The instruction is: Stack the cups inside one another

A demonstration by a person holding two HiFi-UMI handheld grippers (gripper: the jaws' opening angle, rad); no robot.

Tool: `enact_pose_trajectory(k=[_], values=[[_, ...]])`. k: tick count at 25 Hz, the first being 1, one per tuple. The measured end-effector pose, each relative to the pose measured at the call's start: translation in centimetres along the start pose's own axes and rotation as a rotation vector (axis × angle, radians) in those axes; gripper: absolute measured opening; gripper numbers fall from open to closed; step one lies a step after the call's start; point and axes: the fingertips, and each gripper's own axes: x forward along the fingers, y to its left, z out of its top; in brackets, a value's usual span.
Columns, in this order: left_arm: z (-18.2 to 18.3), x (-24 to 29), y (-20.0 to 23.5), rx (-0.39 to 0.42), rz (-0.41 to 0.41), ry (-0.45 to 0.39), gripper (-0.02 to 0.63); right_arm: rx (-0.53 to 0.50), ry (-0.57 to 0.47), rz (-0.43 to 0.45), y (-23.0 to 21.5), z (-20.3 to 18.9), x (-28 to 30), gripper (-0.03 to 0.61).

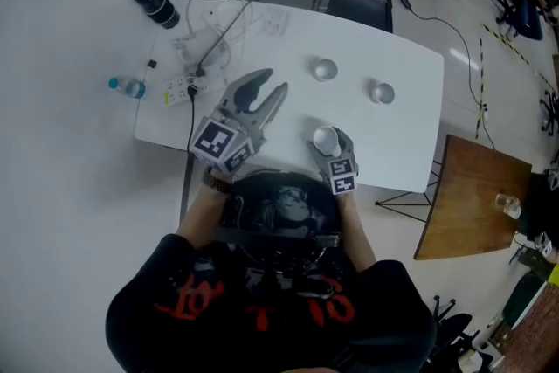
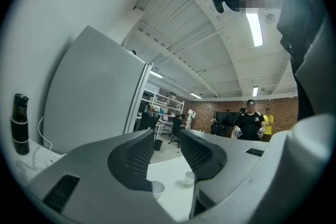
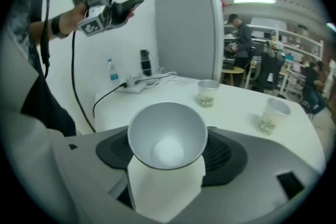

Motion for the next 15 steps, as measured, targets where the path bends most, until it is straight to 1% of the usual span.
enact_pose_trajectory(k=[3,5,6,8,10,13,15], values=[[-0.1,0.7,-1.3,0.024,-0.037,0.014,0.164,0.144,-0.096,-0.127,-5.6,1.8,-4.7,0.376],[-0.5,0.7,-1.7,0.032,-0.049,0.031,0.164,0.165,-0.152,-0.211,-10.0,3.8,-7.4,0.376],[-0.8,0.7,-1.8,0.027,-0.048,0.035,0.164,0.154,-0.184,-0.248,-12.2,5.2,-8.6,0.376],[-1.2,0.6,-2.0,-0.008,-0.041,0.037,0.164,0.109,-0.235,-0.310,-16.4,8.1,-10.4,0.376],[-1.2,0.4,-2.3,-0.029,-0.035,0.038,0.164,0.043,-0.254,-0.357,-19.8,10.6,-11.1,0.374],[-0.7,0.3,-2.4,-0.024,-0.016,0.029,0.164,-0.038,-0.268,-0.390,-22.6,13.4,-10.5,0.376],[-0.4,0.2,-2.3,-0.020,0.000,0.020,0.164,-0.057,-0.251,-0.401,-24.1,13.7,-9.3,0.376]])
